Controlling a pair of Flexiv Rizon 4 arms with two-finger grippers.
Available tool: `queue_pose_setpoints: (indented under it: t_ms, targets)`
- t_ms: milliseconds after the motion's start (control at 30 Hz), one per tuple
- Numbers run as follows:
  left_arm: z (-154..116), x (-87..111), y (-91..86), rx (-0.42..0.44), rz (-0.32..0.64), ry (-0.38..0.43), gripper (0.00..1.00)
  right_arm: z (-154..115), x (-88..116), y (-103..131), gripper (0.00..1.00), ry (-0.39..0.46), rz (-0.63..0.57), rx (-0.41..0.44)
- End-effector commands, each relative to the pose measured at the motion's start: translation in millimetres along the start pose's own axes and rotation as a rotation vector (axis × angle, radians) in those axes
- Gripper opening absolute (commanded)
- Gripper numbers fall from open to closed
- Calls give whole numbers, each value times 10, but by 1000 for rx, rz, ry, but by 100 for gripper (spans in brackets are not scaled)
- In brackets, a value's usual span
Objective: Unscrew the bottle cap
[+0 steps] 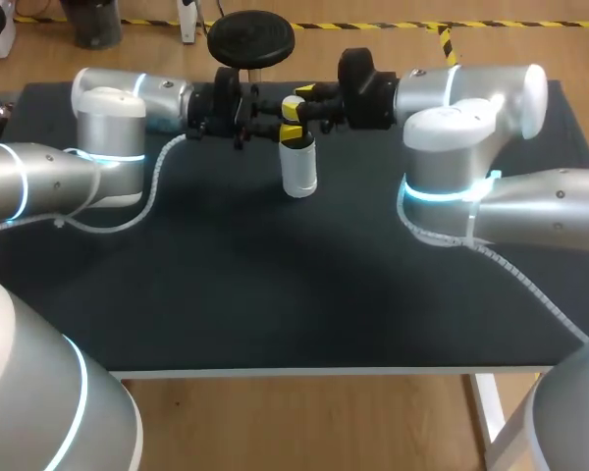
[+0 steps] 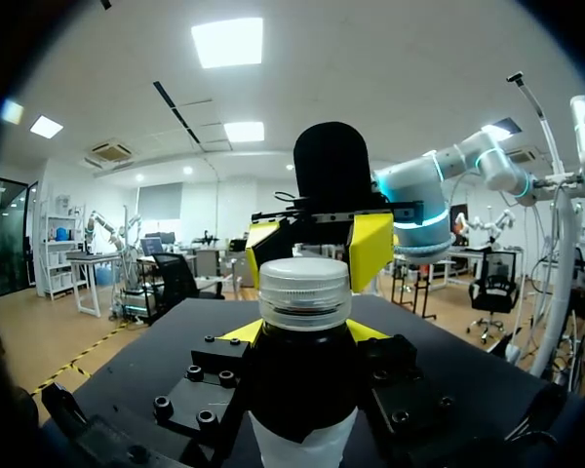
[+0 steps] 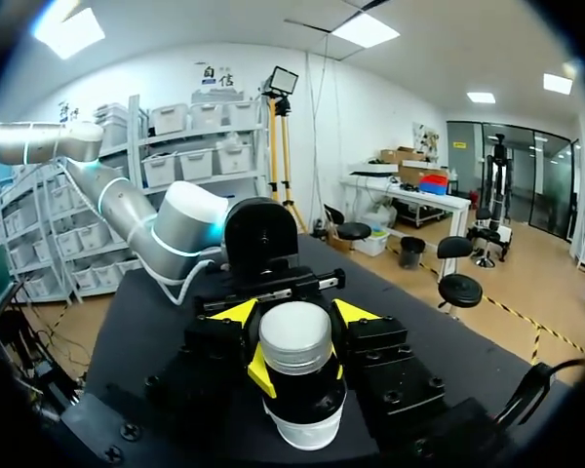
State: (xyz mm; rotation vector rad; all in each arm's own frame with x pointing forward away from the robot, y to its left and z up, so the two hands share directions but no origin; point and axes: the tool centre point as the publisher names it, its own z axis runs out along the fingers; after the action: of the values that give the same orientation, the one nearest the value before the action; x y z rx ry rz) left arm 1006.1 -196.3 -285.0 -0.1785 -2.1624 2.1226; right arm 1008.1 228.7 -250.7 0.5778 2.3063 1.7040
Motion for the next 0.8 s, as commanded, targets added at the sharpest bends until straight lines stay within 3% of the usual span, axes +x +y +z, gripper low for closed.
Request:
queue_pose_setpoints:
  t_ms: [33, 800]
  targets:
    - [5, -36, 0, 1, 0, 6, 0, -24, -49, 17, 0, 99, -11, 3]
    - [5, -36, 0, 1, 0, 6, 0, -31, 8, 20, 0, 465, -45, -39]
